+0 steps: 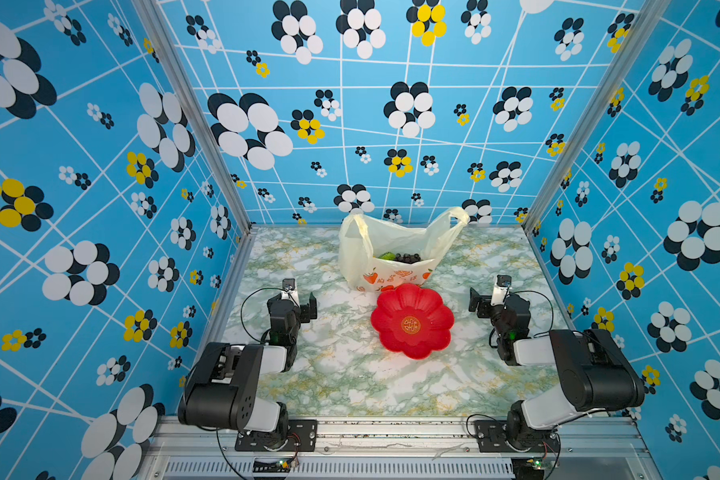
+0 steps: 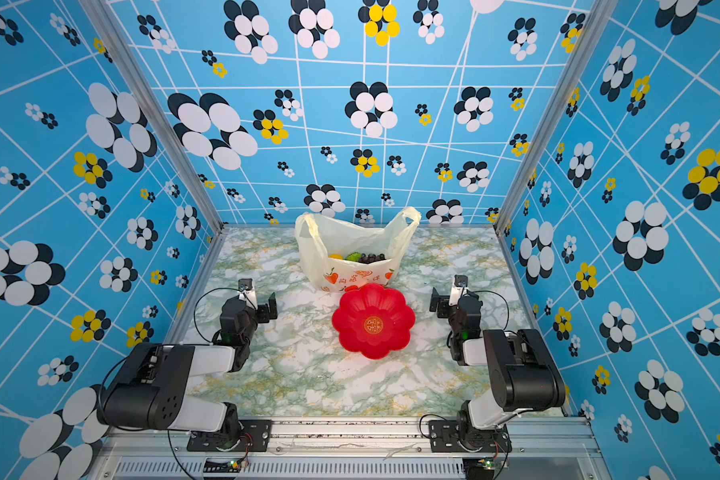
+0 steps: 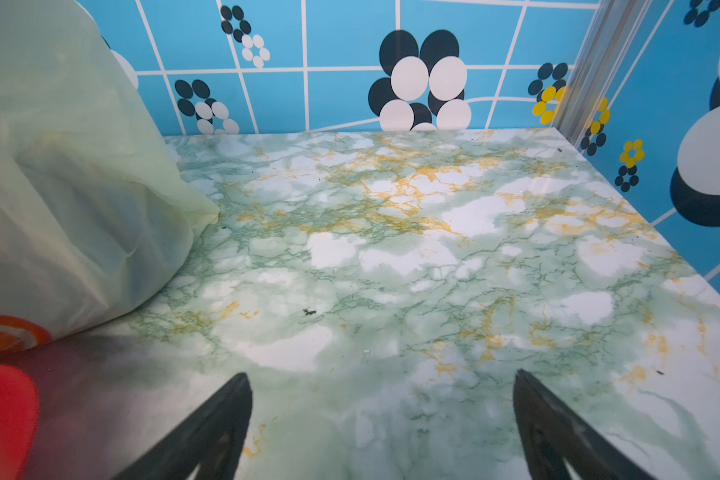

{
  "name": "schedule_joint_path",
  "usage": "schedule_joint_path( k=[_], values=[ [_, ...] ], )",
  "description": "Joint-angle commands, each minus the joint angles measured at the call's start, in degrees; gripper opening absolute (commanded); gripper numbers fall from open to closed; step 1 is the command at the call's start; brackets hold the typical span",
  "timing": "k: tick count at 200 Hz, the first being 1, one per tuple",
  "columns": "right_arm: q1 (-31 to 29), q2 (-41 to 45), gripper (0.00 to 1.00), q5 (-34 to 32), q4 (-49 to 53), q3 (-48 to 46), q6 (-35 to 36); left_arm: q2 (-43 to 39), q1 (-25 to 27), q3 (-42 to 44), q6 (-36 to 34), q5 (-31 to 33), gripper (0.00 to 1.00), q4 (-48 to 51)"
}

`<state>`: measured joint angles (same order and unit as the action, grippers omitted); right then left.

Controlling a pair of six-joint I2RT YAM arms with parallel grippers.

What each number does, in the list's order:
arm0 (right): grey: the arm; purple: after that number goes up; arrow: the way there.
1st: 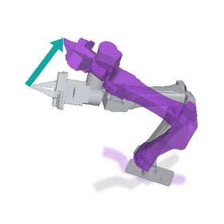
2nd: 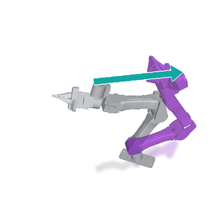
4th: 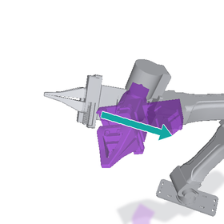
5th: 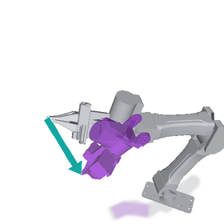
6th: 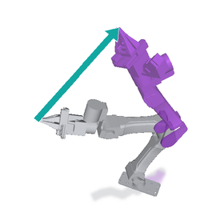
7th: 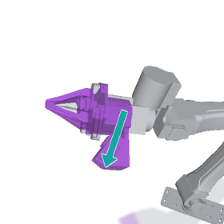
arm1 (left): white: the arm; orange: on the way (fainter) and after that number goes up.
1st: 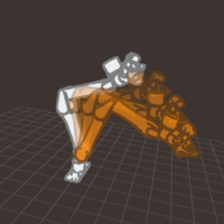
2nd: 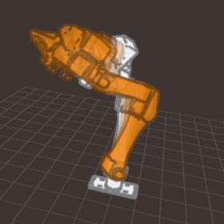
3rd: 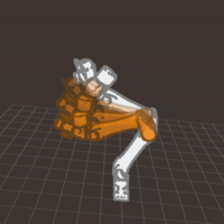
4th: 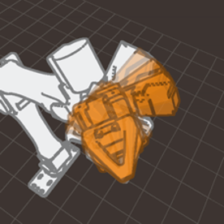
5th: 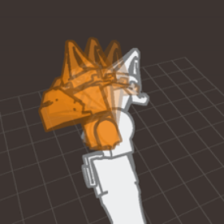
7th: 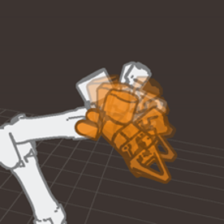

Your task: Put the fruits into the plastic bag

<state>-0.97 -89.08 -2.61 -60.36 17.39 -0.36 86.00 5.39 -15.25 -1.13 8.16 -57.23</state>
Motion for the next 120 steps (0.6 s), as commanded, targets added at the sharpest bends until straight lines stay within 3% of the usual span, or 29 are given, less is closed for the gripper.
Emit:
schedule_joint_path(
  k=[1, 52, 120],
  values=[
    [0.36, -0.49, 0.99, 0.02, -4.34, -1.29, 0.36, 4.50, 1.38, 2.28, -4.04, -0.77, 0.99, -14.84],
    [0.36, -0.05, 0.99, -3.59, 6.81, 4.33, -0.92, 2.70, -1.48, -5.79, 1.15, 1.48, 0.99, 2.81],
    [0.36, -0.13, 0.99, -3.78, 7.08, 4.48, -0.94, 2.52, -3.50, -6.23, 2.62, -1.31, 0.99, 4.00]
  ],
)
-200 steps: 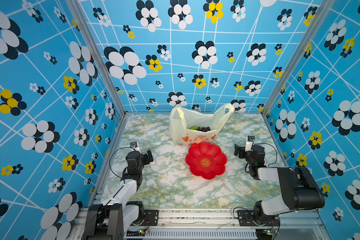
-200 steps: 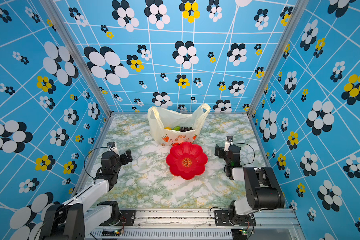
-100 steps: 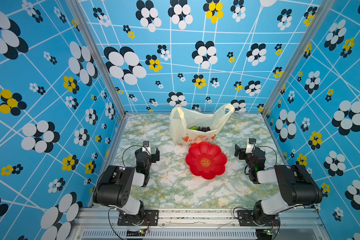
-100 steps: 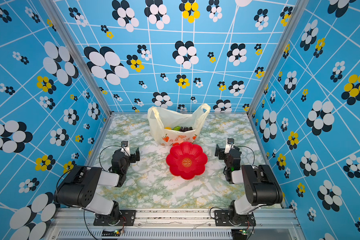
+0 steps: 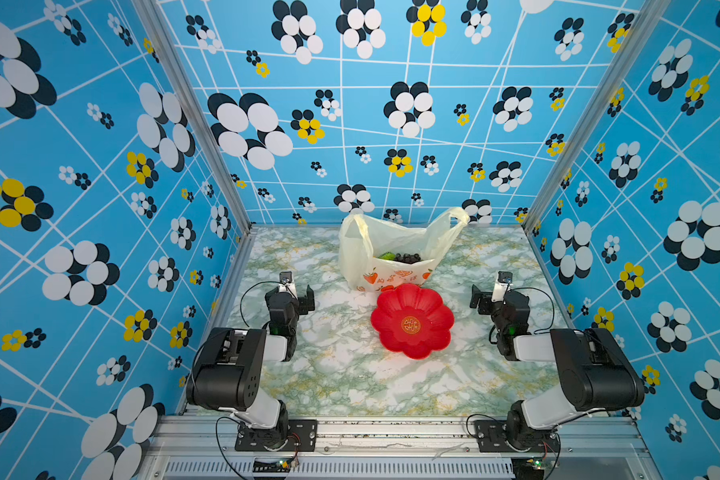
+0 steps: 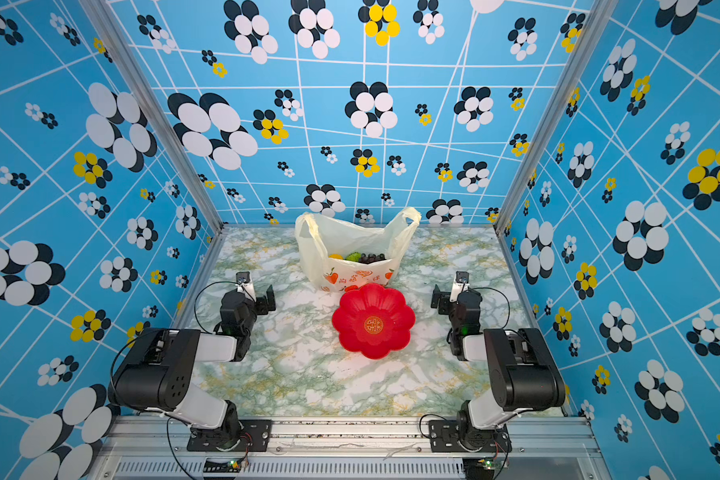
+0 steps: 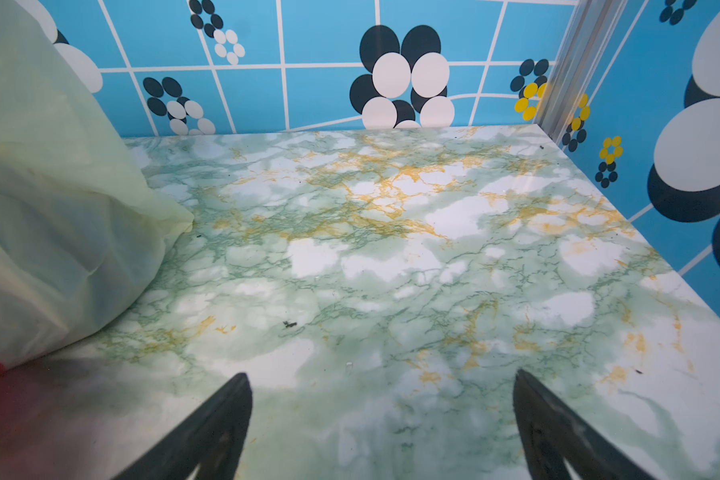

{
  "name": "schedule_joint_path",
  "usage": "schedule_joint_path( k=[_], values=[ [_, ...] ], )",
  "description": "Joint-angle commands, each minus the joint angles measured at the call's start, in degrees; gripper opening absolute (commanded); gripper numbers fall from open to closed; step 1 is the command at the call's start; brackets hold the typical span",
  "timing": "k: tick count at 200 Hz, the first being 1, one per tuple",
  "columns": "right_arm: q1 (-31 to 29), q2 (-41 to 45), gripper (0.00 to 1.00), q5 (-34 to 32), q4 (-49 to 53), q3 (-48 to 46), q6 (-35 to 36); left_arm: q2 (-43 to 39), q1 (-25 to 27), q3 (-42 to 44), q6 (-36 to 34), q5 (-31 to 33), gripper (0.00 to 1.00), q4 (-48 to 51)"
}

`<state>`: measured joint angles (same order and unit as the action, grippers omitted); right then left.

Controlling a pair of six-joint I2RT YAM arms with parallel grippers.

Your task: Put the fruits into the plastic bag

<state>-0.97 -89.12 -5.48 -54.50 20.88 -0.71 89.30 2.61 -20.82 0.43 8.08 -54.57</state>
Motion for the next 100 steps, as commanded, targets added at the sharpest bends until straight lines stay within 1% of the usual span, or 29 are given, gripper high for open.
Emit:
schedule_joint_path(
  k=[1, 100],
  values=[
    [0.36, -0.09, 1.00, -0.89, 1.19, 0.99, -0.60, -0.74, -0.74, -0.68, 1.07, -1.22, 0.99, 1.32],
    [0.36, -0.06, 0.99, -1.10, 1.04, 0.88, -0.50, -0.70, -0.58, -0.51, 0.89, -1.00, 0.99, 1.03]
  ],
)
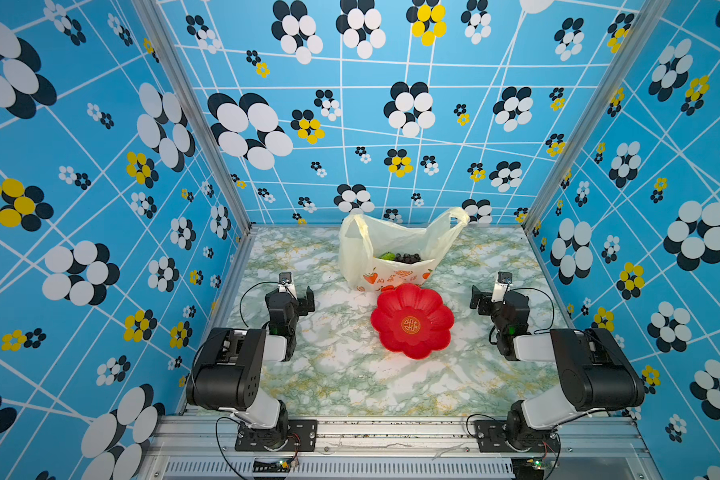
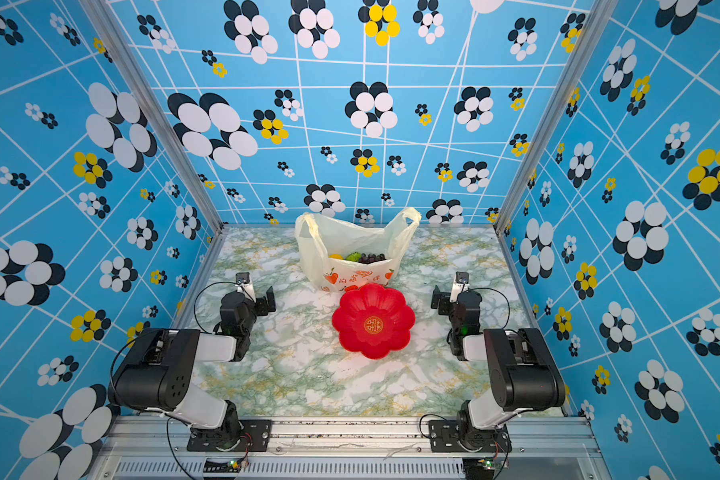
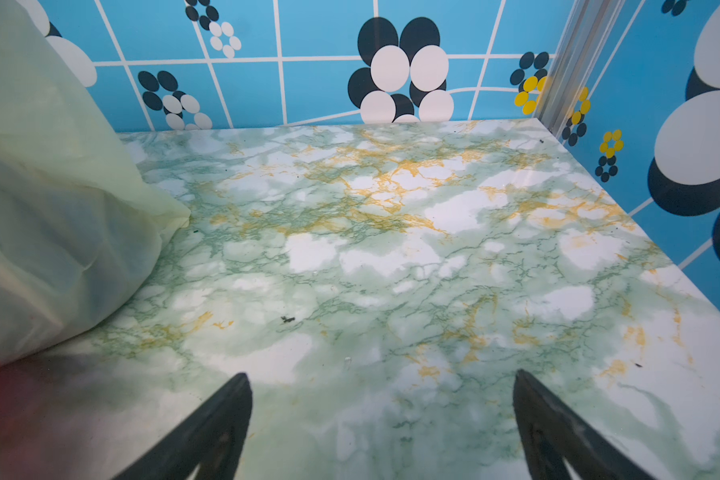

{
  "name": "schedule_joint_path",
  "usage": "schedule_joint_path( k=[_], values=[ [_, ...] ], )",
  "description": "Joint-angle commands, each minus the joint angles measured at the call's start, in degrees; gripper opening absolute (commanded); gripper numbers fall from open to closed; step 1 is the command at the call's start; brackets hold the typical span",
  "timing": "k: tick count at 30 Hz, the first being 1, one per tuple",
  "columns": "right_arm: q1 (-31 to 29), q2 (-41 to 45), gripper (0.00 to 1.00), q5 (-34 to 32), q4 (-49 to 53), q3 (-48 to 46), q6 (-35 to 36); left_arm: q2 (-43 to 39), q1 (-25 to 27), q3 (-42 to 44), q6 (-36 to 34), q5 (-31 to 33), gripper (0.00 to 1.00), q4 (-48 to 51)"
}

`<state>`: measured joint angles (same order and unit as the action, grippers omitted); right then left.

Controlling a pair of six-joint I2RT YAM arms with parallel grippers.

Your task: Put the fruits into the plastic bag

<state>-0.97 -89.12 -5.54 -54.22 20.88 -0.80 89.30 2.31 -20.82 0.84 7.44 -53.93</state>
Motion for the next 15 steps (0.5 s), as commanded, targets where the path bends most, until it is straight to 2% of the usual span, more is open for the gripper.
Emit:
schedule_joint_path(
  k=[1, 15],
  values=[
    [0.36, -0.07, 0.99, -1.04, 0.77, 0.85, -0.42, -0.66, -0.28, -0.48, 0.48, -0.39, 0.99, 0.40],
    [0.36, -0.08, 0.99, -0.96, 0.82, 1.00, -0.26, -0.70, -0.27, -0.49, 0.48, -0.32, 0.99, 0.37]
  ],
)
